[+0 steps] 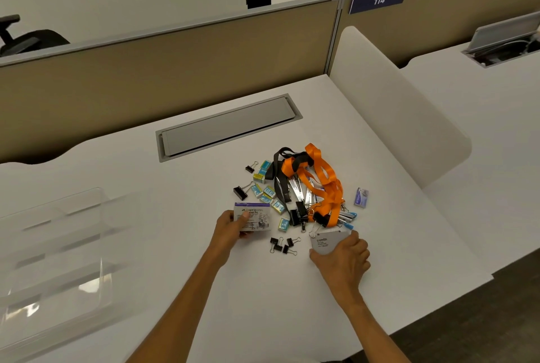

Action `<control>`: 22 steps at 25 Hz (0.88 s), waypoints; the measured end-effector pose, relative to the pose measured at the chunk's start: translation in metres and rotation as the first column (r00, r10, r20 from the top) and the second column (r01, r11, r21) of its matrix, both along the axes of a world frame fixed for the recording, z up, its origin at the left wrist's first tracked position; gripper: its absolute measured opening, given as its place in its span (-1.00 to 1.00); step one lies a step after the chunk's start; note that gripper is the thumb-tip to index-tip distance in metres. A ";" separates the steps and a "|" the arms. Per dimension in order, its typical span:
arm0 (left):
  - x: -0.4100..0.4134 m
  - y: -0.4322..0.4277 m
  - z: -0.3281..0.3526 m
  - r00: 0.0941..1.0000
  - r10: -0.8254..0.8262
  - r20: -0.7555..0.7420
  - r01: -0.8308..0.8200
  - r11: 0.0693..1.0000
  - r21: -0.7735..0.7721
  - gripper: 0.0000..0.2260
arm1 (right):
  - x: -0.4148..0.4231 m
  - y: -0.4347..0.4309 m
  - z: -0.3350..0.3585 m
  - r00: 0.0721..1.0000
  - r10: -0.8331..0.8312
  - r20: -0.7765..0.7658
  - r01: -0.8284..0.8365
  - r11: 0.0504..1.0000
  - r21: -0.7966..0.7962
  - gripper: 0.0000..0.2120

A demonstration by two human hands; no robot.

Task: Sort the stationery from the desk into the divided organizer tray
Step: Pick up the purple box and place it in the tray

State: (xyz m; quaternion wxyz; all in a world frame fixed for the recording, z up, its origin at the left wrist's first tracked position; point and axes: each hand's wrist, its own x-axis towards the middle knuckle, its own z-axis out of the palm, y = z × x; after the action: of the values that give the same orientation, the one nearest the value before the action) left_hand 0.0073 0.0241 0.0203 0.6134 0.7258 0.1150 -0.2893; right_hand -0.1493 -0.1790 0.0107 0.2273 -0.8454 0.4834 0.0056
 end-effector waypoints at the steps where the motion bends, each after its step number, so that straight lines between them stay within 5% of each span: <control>1: -0.002 0.001 0.000 1.000 -0.001 -0.008 0.000 1.000 -0.023 -0.71 | -0.001 0.000 0.001 1.000 -0.005 -0.015 0.006 1.000 0.016 0.10; 9: -0.011 0.002 0.004 0.999 -0.033 -0.017 0.030 0.992 -0.124 -0.72 | -0.005 -0.003 0.008 0.998 -0.038 -0.053 0.042 0.996 0.082 0.15; 13: -0.013 0.001 0.009 0.999 0.000 -0.052 -0.010 0.983 -0.185 -0.74 | -0.010 -0.011 0.009 0.977 -0.036 0.212 -0.014 0.973 0.231 -0.03; 16: -0.014 0.001 0.012 0.996 0.005 -0.092 -0.028 0.969 -0.247 -0.75 | -0.010 -0.011 0.019 0.928 -0.084 0.363 -0.046 0.941 0.336 -0.34; 19: -0.016 -0.001 0.016 0.991 -0.014 -0.135 -0.025 0.959 -0.281 -0.74 | -0.003 0.001 0.040 0.867 -0.058 0.495 -0.075 0.967 0.245 -0.56; 22: -0.018 -0.005 0.020 0.985 -0.042 -0.166 -0.007 0.958 -0.287 -0.77 | 0.009 0.018 0.051 0.751 0.194 0.632 -0.226 0.974 -0.031 -0.70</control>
State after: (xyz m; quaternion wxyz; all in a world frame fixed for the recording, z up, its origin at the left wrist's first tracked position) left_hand -0.0111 0.0191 0.0406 0.6973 0.6029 0.1175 -0.3694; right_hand -0.1403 -0.1608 0.0622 0.3939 -0.8414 0.2809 -0.2408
